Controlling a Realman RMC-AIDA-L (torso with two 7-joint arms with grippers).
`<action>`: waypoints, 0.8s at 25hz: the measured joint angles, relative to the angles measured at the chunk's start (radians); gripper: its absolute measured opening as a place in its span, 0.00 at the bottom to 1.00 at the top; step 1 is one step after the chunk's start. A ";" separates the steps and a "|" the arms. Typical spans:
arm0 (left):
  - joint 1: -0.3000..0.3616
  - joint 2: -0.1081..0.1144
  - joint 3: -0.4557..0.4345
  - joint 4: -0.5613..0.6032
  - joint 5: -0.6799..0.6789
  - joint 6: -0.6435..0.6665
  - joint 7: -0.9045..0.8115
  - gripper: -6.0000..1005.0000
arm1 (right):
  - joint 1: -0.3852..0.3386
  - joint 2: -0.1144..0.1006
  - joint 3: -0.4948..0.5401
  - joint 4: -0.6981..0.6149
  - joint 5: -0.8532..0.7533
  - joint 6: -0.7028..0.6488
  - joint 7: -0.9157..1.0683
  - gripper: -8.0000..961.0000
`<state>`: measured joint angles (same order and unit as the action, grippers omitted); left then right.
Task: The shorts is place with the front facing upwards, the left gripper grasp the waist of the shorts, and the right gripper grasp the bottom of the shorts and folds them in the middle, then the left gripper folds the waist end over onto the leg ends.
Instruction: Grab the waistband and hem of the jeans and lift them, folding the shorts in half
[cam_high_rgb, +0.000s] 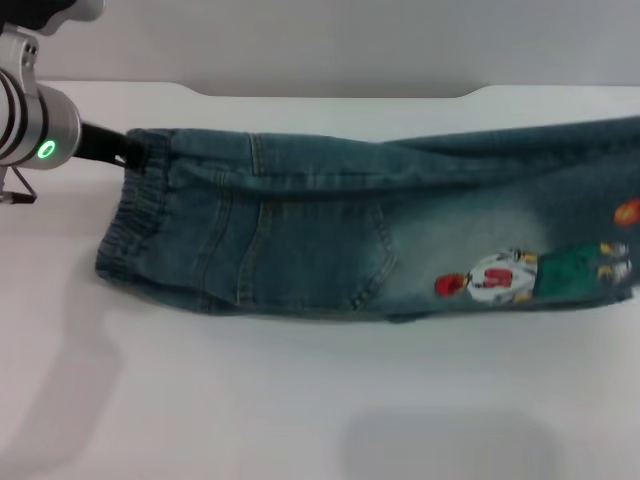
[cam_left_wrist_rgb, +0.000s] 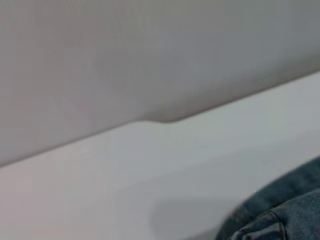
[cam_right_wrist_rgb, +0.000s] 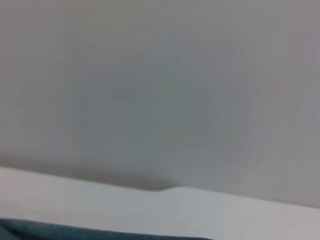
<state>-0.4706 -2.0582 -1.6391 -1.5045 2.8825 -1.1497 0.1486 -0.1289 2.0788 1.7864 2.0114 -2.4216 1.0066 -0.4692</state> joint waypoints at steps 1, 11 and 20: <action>0.002 0.000 0.001 0.002 0.000 0.011 0.000 0.15 | -0.007 0.000 -0.011 -0.006 -0.002 -0.032 0.000 0.03; 0.010 -0.002 0.024 0.070 -0.024 0.137 0.000 0.16 | -0.011 -0.001 -0.099 -0.170 -0.007 -0.263 -0.025 0.03; 0.004 -0.002 0.040 0.116 -0.054 0.216 0.012 0.17 | 0.001 0.000 -0.114 -0.315 -0.031 -0.474 -0.079 0.03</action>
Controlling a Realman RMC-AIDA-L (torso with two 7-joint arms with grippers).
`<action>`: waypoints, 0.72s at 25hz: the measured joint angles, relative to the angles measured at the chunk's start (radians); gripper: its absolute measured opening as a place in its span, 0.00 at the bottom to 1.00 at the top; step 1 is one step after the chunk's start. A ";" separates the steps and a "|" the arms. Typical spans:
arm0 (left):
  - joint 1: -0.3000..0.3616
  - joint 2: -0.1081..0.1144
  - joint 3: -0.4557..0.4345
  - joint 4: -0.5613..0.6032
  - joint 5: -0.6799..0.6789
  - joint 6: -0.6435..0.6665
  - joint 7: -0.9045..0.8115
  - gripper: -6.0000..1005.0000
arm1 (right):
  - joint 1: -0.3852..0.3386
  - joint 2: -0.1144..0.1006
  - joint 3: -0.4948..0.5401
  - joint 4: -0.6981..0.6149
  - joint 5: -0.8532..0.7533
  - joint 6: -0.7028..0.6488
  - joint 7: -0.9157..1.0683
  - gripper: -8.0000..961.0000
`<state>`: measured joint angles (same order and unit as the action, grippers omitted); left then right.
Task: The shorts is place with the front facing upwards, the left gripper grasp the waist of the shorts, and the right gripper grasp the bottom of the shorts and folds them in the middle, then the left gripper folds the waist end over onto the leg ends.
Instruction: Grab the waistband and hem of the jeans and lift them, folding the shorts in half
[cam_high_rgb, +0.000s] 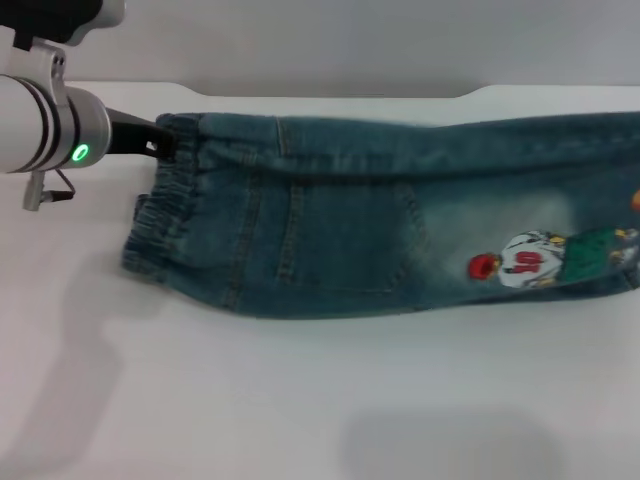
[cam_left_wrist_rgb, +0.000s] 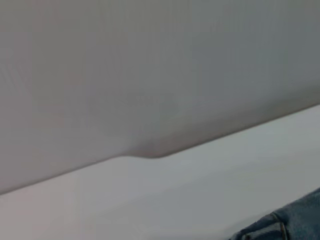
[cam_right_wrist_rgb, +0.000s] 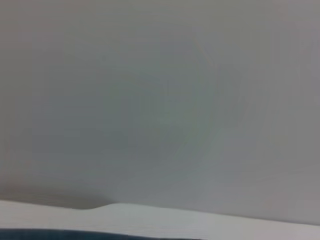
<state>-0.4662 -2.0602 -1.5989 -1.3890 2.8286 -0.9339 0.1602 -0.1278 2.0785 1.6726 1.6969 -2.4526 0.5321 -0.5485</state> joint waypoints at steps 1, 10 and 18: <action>0.000 0.000 0.000 0.000 0.000 0.000 0.000 0.17 | 0.004 -0.001 -0.004 -0.030 0.000 -0.036 -0.005 0.03; 0.046 -0.004 0.073 0.106 -0.031 0.300 -0.050 0.17 | 0.075 -0.001 -0.033 -0.233 0.005 -0.245 -0.054 0.08; 0.061 -0.002 0.086 0.108 -0.037 0.328 -0.051 0.31 | 0.043 -0.003 -0.130 -0.238 0.006 -0.396 -0.053 0.39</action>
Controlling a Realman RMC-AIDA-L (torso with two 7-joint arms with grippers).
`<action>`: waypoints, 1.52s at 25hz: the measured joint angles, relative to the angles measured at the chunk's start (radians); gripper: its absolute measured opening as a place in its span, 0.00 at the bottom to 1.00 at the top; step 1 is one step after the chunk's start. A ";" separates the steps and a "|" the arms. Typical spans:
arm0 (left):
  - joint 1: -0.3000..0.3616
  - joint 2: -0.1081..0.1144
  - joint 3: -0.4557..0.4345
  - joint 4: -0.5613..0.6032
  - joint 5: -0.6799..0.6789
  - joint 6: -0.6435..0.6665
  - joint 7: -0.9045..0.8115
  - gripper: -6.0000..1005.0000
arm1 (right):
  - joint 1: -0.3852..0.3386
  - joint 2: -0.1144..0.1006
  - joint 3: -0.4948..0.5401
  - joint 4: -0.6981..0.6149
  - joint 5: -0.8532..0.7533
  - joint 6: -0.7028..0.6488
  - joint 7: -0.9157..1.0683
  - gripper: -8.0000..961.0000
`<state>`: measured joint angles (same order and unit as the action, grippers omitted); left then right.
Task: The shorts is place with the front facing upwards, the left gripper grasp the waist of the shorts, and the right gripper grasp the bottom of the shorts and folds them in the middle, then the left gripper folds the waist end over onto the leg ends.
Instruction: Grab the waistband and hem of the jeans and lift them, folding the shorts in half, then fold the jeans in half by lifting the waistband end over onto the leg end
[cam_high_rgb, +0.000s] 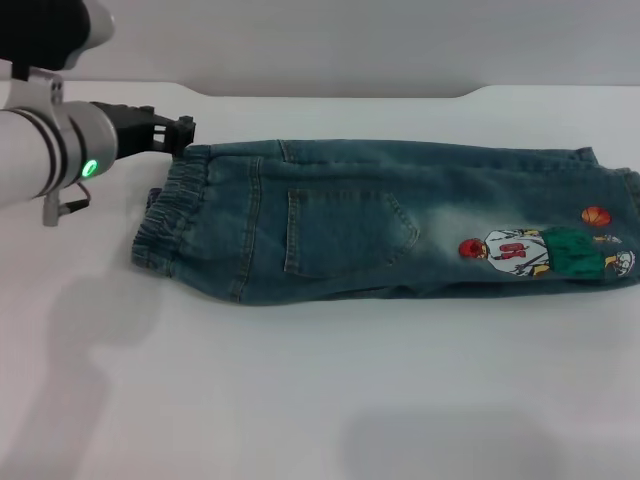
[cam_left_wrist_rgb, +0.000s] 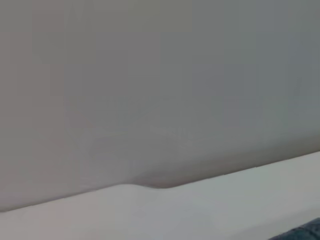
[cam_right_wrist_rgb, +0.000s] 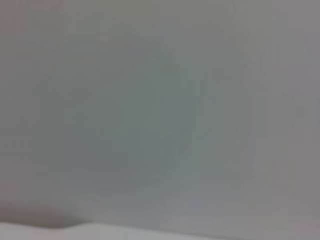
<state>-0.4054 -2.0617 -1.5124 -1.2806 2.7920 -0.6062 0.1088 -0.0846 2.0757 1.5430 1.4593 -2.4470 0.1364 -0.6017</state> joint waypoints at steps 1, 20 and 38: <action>0.016 0.000 -0.010 -0.022 0.000 -0.019 0.000 0.34 | -0.009 -0.001 -0.026 0.002 -0.006 -0.043 -0.005 0.46; -0.028 0.005 -0.090 -0.243 0.010 -0.624 0.050 0.85 | 0.185 0.002 -0.507 -0.667 -0.036 -1.175 0.266 0.73; -0.149 0.002 -0.083 -0.048 0.014 -0.656 0.077 0.83 | 0.190 0.007 -0.597 -0.714 -0.027 -1.185 0.302 0.32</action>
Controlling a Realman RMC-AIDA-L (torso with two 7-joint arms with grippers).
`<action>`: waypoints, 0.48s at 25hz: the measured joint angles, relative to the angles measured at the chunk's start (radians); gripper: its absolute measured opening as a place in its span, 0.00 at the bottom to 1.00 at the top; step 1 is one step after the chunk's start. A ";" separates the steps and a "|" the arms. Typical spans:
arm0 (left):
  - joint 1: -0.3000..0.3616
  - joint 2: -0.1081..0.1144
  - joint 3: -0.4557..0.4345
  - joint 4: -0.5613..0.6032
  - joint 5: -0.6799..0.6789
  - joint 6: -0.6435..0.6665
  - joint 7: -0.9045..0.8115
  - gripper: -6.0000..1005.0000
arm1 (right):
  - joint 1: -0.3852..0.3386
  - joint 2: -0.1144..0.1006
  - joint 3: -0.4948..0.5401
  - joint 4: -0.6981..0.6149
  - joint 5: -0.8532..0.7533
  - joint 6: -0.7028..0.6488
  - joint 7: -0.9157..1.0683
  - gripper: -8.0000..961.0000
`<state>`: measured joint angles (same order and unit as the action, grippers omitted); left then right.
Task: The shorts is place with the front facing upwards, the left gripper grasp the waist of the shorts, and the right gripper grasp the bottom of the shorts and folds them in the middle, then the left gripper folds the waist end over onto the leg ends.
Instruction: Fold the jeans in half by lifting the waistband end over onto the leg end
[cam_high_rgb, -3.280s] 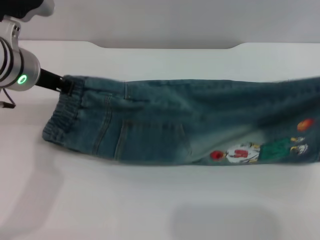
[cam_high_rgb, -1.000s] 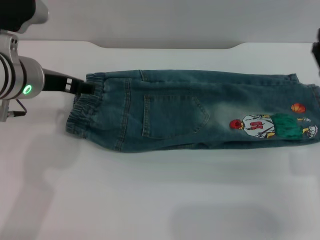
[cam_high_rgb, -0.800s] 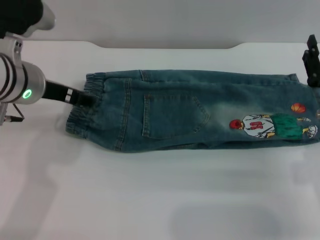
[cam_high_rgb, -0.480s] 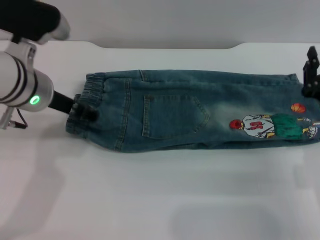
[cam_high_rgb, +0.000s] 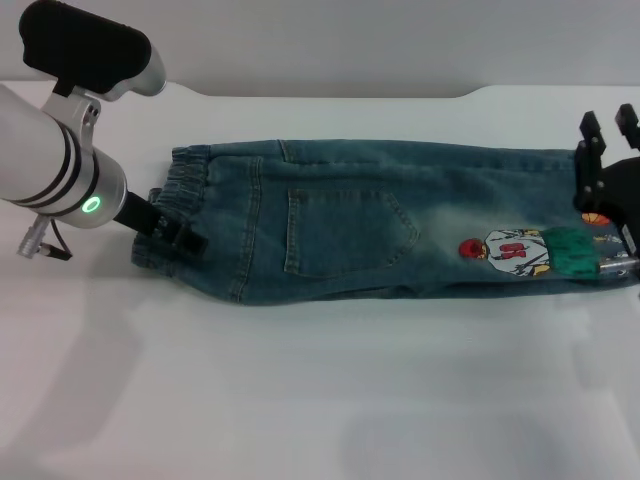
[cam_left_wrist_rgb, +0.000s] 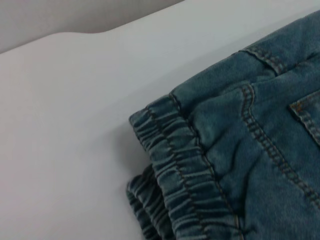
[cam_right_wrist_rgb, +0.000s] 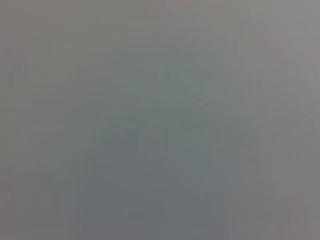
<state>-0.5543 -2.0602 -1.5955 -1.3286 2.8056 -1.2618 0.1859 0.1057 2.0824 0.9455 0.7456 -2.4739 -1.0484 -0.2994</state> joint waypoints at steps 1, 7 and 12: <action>0.000 0.000 0.001 0.000 0.001 0.009 0.001 0.83 | -0.002 -0.002 -0.009 0.002 0.002 0.000 0.007 0.32; -0.007 0.001 -0.001 0.035 0.001 0.019 0.009 0.83 | -0.008 -0.004 -0.022 0.008 0.002 -0.001 0.009 0.32; -0.008 0.002 0.001 0.047 0.000 0.017 0.012 0.82 | -0.010 -0.004 -0.024 0.011 0.004 -0.001 0.009 0.32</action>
<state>-0.5626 -2.0587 -1.5945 -1.2815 2.8059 -1.2445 0.1976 0.0960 2.0785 0.9219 0.7571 -2.4703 -1.0498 -0.2901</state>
